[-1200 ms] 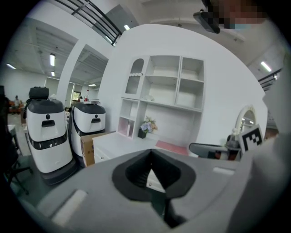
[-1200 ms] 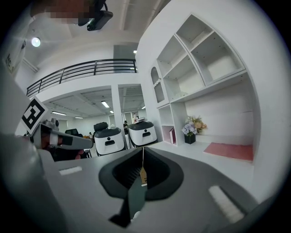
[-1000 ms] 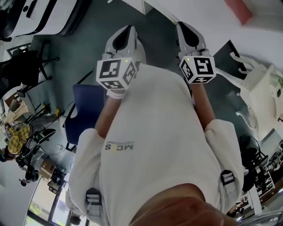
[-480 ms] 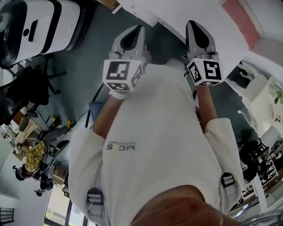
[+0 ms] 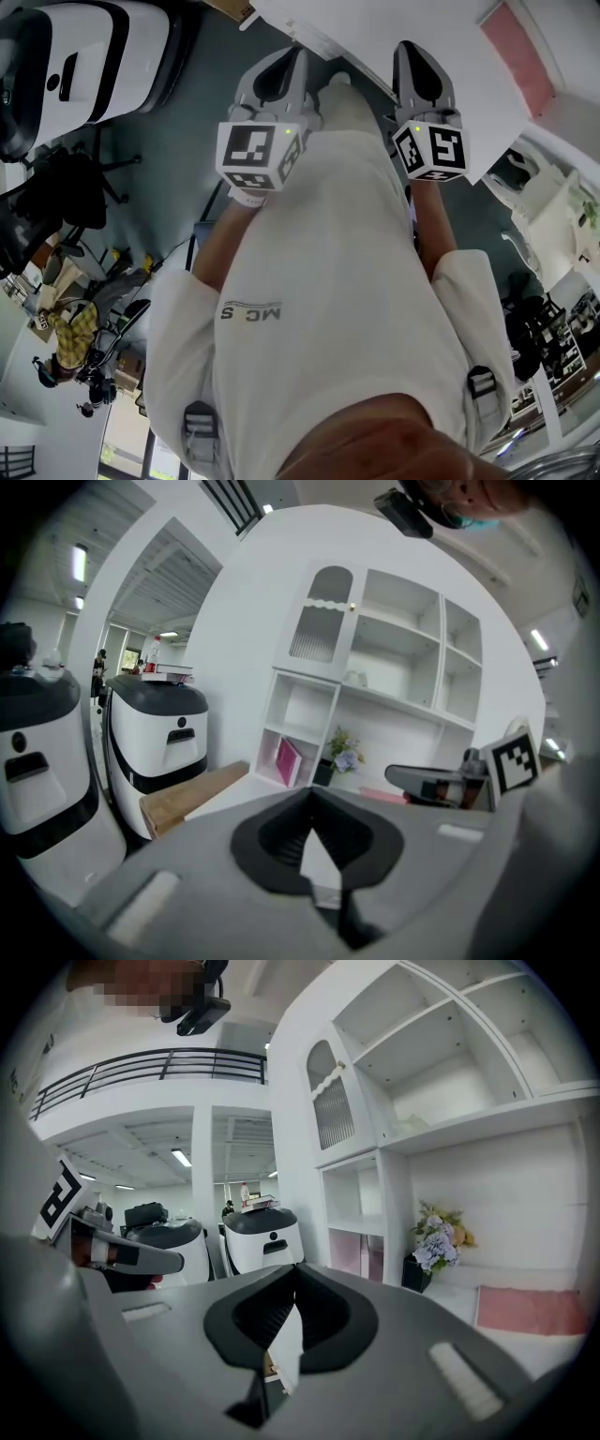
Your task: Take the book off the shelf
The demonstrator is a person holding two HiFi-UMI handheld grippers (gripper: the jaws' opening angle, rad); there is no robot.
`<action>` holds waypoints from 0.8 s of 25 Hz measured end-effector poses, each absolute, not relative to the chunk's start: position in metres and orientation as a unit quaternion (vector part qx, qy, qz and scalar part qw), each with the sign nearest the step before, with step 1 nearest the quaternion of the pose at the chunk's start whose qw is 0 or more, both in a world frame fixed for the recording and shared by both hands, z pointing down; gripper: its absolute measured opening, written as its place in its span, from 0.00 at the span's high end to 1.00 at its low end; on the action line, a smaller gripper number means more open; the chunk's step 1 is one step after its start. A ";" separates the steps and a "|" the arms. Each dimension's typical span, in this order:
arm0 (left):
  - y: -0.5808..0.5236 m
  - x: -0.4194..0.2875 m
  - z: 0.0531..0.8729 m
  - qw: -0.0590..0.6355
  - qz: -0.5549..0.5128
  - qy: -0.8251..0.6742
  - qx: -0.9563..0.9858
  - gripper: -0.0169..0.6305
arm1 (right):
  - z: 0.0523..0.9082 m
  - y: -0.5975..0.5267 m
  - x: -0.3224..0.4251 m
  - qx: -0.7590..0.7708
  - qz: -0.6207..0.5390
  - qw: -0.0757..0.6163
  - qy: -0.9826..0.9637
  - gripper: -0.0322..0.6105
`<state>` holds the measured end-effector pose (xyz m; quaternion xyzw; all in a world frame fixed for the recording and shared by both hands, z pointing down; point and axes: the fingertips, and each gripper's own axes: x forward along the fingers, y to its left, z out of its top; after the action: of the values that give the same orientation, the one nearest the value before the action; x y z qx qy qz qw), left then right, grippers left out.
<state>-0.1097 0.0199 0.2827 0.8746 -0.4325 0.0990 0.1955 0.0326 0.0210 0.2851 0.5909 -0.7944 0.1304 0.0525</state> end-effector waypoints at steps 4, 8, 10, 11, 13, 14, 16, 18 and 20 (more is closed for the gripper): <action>0.012 -0.106 0.290 0.207 0.106 -0.427 0.874 0.97 | 0.289 0.006 0.040 0.605 0.131 0.044 -0.784 0.95; 0.002 -0.101 0.298 0.214 0.109 -0.426 0.872 0.97 | 0.294 -0.013 0.046 0.612 0.128 0.041 -0.779 0.95; -0.001 -0.100 0.295 0.214 0.109 -0.426 0.872 0.97 | 0.292 -0.021 0.048 0.615 0.126 0.042 -0.777 0.95; -0.002 -0.099 0.292 0.214 0.109 -0.425 0.873 0.97 | 0.290 -0.024 0.050 0.617 0.124 0.042 -0.776 0.95; -0.005 -0.094 0.289 0.213 0.110 -0.424 0.873 0.97 | 0.288 -0.032 0.055 0.622 0.122 0.040 -0.772 0.95; -0.007 -0.092 0.289 0.213 0.112 -0.423 0.873 0.97 | 0.289 -0.037 0.057 0.624 0.122 0.039 -0.771 0.95; -0.015 -0.090 0.293 0.214 0.115 -0.423 0.873 0.97 | 0.294 -0.050 0.060 0.626 0.122 0.037 -0.769 0.92; -0.023 -0.089 0.296 0.215 0.116 -0.422 0.873 0.97 | 0.298 -0.064 0.061 0.629 0.123 0.035 -0.767 0.91; -0.033 -0.089 0.299 0.213 0.120 -0.420 0.874 0.97 | 0.303 -0.080 0.062 0.632 0.125 0.031 -0.764 0.88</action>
<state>-0.0888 -0.0332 0.2992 0.8738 -0.4204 0.1199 0.2130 0.0617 -0.0796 0.3032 0.6319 -0.7643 0.1254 0.0308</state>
